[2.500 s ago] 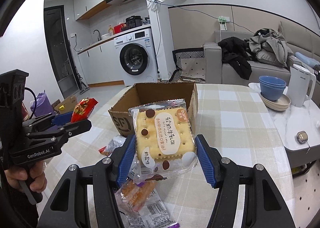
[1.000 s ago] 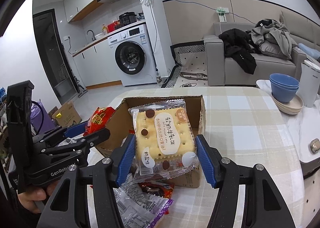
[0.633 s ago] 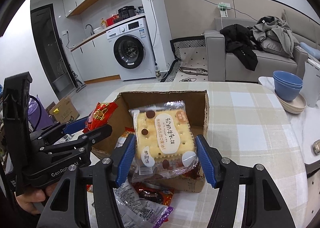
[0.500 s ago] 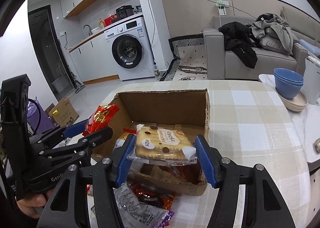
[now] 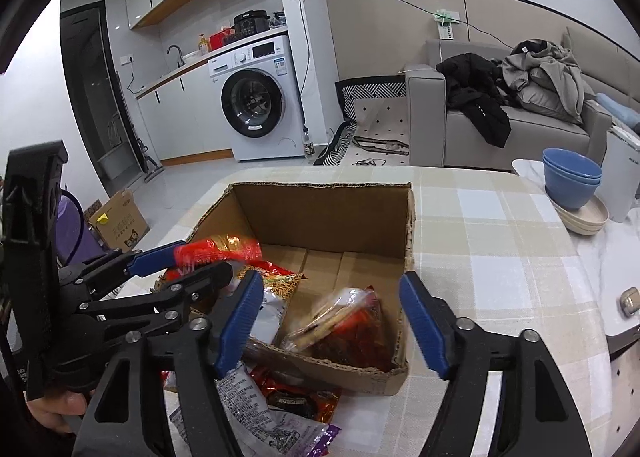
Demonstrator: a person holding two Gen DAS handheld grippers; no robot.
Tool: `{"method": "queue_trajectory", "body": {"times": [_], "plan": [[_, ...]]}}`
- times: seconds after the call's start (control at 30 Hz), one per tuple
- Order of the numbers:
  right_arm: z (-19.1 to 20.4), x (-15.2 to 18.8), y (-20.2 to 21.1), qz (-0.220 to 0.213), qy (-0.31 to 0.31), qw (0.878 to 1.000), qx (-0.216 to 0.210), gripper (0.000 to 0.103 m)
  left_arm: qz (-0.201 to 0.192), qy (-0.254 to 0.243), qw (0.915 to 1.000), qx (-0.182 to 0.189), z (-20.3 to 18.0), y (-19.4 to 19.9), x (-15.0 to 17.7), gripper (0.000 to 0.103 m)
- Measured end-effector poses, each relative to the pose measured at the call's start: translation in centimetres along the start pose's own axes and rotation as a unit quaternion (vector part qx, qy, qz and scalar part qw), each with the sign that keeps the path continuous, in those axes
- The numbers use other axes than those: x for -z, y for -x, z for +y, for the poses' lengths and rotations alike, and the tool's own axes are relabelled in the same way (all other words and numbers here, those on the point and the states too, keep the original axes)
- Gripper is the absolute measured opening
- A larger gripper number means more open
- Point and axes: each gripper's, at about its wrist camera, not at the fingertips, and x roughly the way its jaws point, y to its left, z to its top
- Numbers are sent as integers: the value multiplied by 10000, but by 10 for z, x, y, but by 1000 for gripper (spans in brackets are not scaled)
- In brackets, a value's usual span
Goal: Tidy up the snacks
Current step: 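Open both tools to drop the packets into the box, then move both tools back toward the remaining snacks on the table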
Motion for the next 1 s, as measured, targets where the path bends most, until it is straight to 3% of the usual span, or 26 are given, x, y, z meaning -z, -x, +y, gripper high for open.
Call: {"method": "queue_trajectory", "body": {"times": [0.17,0.27,0.47,1.0], "plan": [[-14,3,17,-122,-171,9998,-30,99,-17,63,9996,281,-2,13,2,86],[-21,9,27,-98,-290,9994,-137,101,-84,95,9996,235,-2,24,4,102],[-25,20,43,-163,-233,9996,2,103,-177,11,9998,117,-6,49,19,102],[-11,69,70,256,-250,9993,-74,103,-148,68,9999,57,-2,108,78,102]]}}
